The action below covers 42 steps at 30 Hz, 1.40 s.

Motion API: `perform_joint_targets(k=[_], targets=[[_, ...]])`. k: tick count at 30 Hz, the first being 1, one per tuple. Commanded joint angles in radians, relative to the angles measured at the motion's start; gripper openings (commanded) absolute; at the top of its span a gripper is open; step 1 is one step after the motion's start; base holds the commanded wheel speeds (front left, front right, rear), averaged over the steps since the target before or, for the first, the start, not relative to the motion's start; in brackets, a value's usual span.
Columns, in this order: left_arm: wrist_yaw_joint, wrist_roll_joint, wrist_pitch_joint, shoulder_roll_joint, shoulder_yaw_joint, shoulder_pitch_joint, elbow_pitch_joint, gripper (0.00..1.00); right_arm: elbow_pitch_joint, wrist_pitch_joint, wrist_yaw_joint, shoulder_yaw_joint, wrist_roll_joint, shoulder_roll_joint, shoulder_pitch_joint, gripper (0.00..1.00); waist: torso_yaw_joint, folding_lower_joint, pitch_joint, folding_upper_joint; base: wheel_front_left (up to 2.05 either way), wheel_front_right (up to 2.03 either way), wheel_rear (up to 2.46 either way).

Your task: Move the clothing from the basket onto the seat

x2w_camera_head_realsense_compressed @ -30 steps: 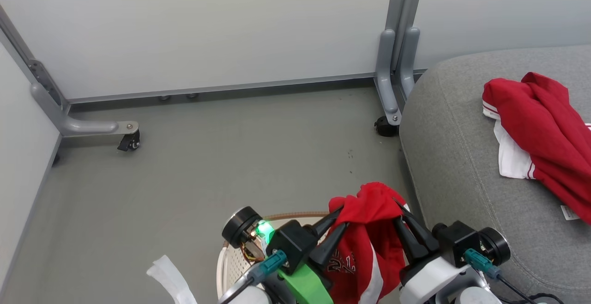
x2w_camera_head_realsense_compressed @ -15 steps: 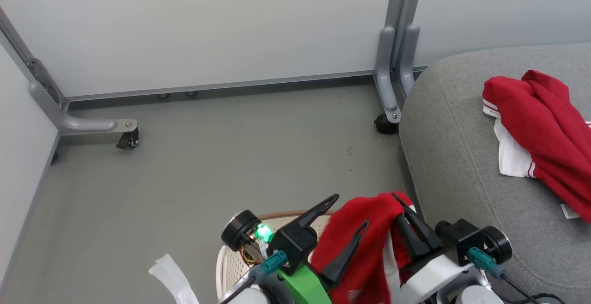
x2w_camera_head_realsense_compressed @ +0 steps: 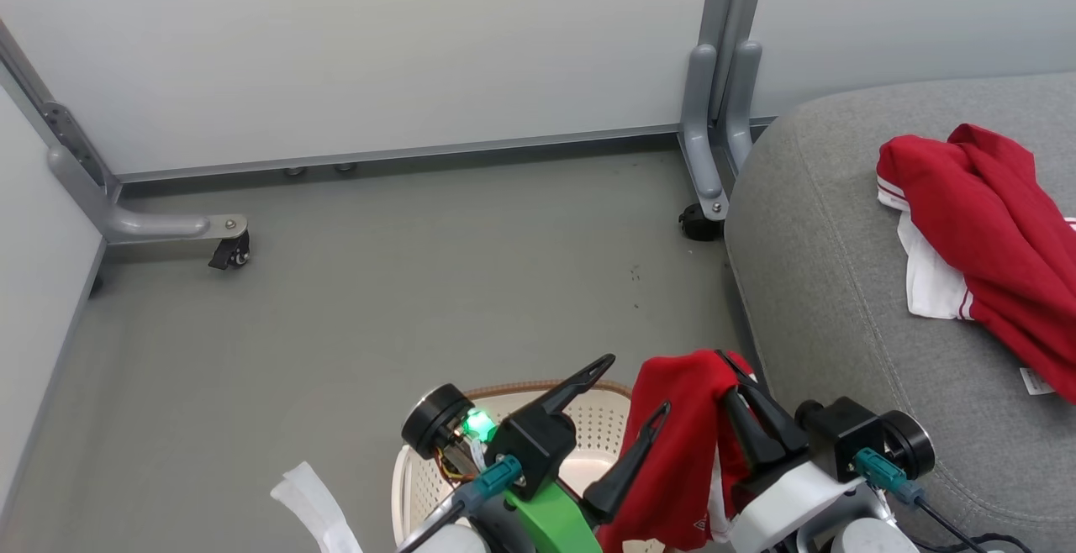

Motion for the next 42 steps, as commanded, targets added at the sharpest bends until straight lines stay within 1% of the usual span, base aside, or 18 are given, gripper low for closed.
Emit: perform_joint_targets(k=[1, 7, 11, 20, 27, 31, 33, 37, 42], targets=[[0.006, -0.009, -0.005, 0.009, 0.0, -0.013, 0.001, 1.0, -0.003, -0.003, -0.001, -0.004, 0.003, -0.001, 0.001, 0.0, 0.0, 0.0, 0.001, -0.0001, 0.0, 0.0, 0.0], [0.016, -0.008, -0.011, 0.014, 0.003, -0.012, 0.003, 1.0, -0.013, -0.003, -0.001, -0.01, 0.003, -0.001, -0.005, 0.0, -0.012, 0.0, 0.011, -0.0001, 0.0, 0.0, 0.0], [0.031, -0.01, -0.024, 0.02, 0.013, -0.009, -0.002, 1.0, -0.04, -0.003, -0.001, -0.024, 0.002, 0.001, -0.016, 0.0, -0.051, 0.0, 0.031, -0.0001, 0.0, 0.0, 0.0], [0.051, -0.009, -0.053, 0.043, 0.044, -0.035, -0.012, 1.0, -0.138, -0.003, -0.001, -0.071, -0.019, -0.008, -0.03, 0.0, -0.19, 0.0, 0.114, -0.0001, 0.0, 0.0, 0.0], [0.044, 0.005, -0.061, 0.052, 0.055, -0.085, -0.011, 1.0, -0.216, -0.003, -0.001, -0.144, -0.04, -0.011, -0.045, 0.0, -0.29, 0.0, 0.195, -0.0001, 0.0, 0.0, 0.0], [0.037, 0.007, -0.062, 0.053, 0.052, -0.108, -0.008, 1.0, -0.239, -0.003, -0.001, -0.174, -0.044, -0.012, -0.062, 0.0, -0.329, 0.0, 0.236, -0.0001, 0.0, 0.0, 0.0], [0.031, 0.007, -0.059, 0.05, 0.045, -0.119, -0.009, 1.0, -0.228, -0.003, -0.001, -0.19, -0.05, -0.02, -0.086, 0.0, -0.34, 0.0, 0.256, -0.0001, 0.0, 0.0, 0.0], [0.022, 0.013, -0.057, 0.05, 0.037, -0.139, -0.003, 1.0, -0.201, -0.003, -0.001, -0.24, -0.027, -0.014, -0.168, 0.0, -0.346, 0.0, 0.301, -0.0001, 0.0, 0.0, 0.0], [0.01, 0.027, -0.049, 0.046, 0.018, -0.179, -0.006, 1.0, -0.188, -0.003, -0.001, -0.304, -0.018, -0.065, -0.347, 0.0, -0.319, 0.0, 0.38, -0.0001, 0.0, 0.0, 0.0]])
